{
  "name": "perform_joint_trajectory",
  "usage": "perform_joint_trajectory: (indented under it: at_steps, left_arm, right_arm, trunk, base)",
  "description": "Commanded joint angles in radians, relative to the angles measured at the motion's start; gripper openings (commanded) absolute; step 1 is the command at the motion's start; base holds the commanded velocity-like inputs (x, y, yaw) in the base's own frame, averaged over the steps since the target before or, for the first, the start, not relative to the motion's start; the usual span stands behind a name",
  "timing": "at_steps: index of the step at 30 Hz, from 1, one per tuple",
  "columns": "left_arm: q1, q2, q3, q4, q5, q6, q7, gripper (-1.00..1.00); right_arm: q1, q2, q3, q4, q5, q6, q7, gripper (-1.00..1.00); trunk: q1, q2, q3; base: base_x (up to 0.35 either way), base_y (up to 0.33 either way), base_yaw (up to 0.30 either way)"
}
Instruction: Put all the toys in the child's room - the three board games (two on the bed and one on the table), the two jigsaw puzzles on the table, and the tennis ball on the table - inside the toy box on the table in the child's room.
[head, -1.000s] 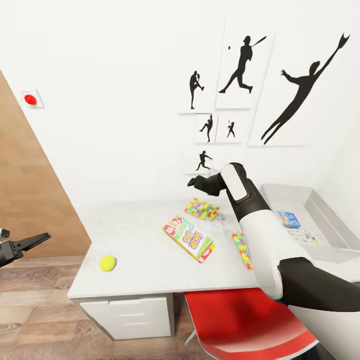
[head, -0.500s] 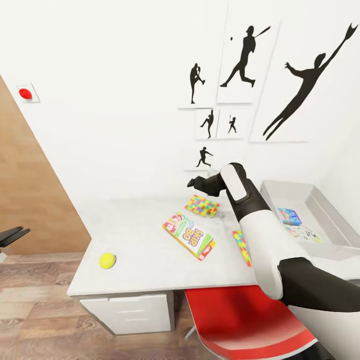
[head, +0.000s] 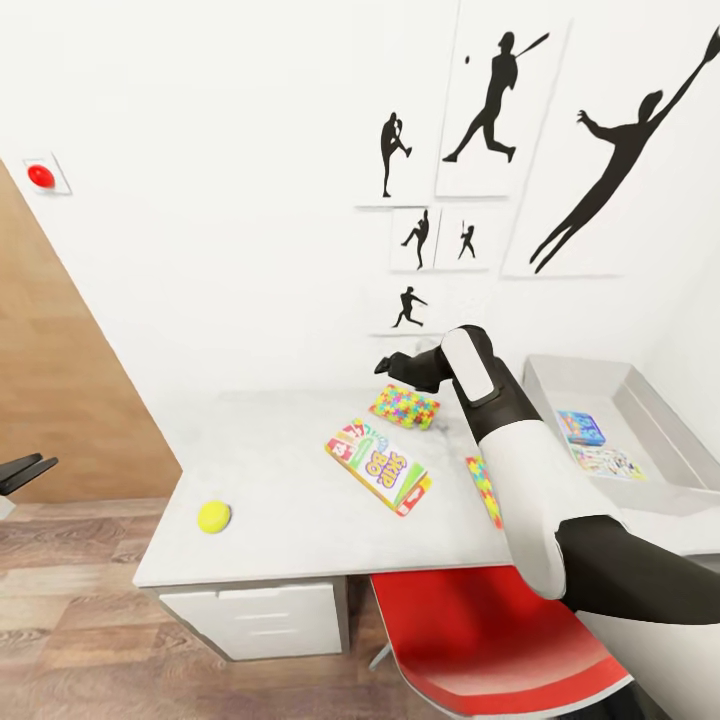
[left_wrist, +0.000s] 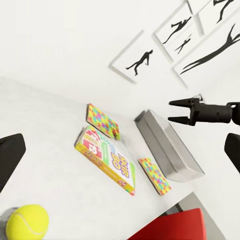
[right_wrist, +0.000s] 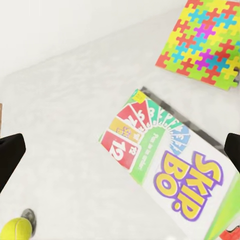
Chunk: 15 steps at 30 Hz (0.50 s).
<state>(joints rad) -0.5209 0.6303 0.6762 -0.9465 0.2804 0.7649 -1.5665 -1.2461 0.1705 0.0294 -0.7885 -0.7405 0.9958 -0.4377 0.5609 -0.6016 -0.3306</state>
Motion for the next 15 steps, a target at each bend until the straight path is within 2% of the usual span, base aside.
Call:
perform_joint_trajectory:
  at_steps: [1,15]
  left_arm:
    - [-0.001,0.0,0.0,0.0,-0.001,0.01,-0.004,1.0]
    - [-0.001,0.0,0.0,0.0,-0.003,0.008,-0.004,1.0]
  right_arm:
    - [-0.001,0.0,0.002,-0.001,-0.01,0.001,-0.01,1.0]
    - [0.0,0.001,0.001,-0.003,-0.01,0.0,-0.01,1.0]
  trunk:
    - [0.0,-0.001,-0.002]
    - [0.0,-0.001,-0.004]
  base:
    - [0.0,0.0,0.0]
    - [0.0,0.003,0.0]
